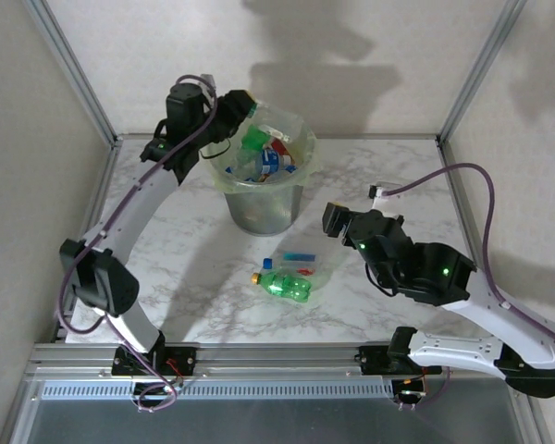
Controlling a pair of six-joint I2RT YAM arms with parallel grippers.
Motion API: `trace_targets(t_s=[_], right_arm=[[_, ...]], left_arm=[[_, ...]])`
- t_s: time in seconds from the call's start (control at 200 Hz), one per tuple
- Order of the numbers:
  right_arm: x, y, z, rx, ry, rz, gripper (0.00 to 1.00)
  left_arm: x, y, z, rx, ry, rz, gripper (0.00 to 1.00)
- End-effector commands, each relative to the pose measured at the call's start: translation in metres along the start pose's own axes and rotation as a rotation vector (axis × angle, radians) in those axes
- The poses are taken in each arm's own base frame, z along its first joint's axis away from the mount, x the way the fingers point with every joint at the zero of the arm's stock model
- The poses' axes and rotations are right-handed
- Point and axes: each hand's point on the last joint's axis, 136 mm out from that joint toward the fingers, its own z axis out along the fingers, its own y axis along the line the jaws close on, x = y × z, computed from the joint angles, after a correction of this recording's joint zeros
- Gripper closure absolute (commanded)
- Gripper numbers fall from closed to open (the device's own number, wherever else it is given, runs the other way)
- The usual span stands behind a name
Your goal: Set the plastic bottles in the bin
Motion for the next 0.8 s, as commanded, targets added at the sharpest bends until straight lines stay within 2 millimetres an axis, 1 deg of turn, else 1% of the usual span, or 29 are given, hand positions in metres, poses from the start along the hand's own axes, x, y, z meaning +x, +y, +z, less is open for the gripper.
trace_targets(t_s=[0.0, 0.12, 0.15, 0.175, 0.22, 0.255, 0.315, 0.355, 0.431, 0.531, 0.671, 0.746, 0.796], right_arm=[[0.0, -0.012, -0.004, 0.022, -0.004, 0.039, 0.05], [-0.002, -0.011, -0.004, 0.022, -0.007, 0.039, 0.05], [-0.002, -0.01, -0.003, 0.02, -0.007, 0.037, 0.05], [-0.002, -0.009, -0.003, 0.019, -0.007, 0.036, 0.05], [-0.002, -0.009, -0.002, 0.019, -0.006, 0.034, 0.05], [-0.002, -0.008, -0.001, 0.022, -0.004, 0.029, 0.05], [-0.002, -0.007, -0.001, 0.022, -0.003, 0.027, 0.05], [-0.002, -0.006, 0.0, 0.021, -0.001, 0.025, 0.05], [-0.001, -0.004, 0.0, 0.015, 0.002, 0.024, 0.05], [0.001, 0.0, 0.002, 0.0, 0.011, 0.014, 0.04], [0.004, 0.006, 0.006, -0.005, 0.029, -0.009, 0.03], [0.004, 0.007, 0.006, -0.008, 0.029, -0.012, 0.03], [0.004, 0.008, 0.007, -0.012, 0.029, -0.014, 0.03]], left_arm=[[0.002, -0.009, -0.013, 0.004, 0.019, 0.022, 0.71], [0.008, 0.008, -0.013, -0.011, 0.008, -0.009, 0.7], [0.01, 0.013, -0.012, -0.027, 0.007, -0.016, 0.68], [0.011, 0.019, -0.011, -0.04, 0.008, -0.025, 0.63], [0.016, 0.023, -0.01, -0.047, 0.016, -0.037, 0.46], [0.02, 0.026, -0.011, -0.051, 0.021, -0.044, 0.36], [0.023, 0.028, -0.013, -0.056, 0.018, -0.044, 0.24], [0.024, 0.03, -0.015, -0.062, 0.015, -0.04, 0.2], [0.022, 0.029, -0.022, -0.073, -0.002, -0.028, 0.18], [0.011, 0.023, -0.034, -0.101, -0.044, 0.008, 0.17], [-0.009, 0.013, -0.063, -0.15, -0.138, 0.067, 0.17], [-0.019, 0.013, -0.079, -0.188, -0.188, 0.094, 0.17], [-0.022, 0.015, -0.088, -0.21, -0.207, 0.11, 0.18]])
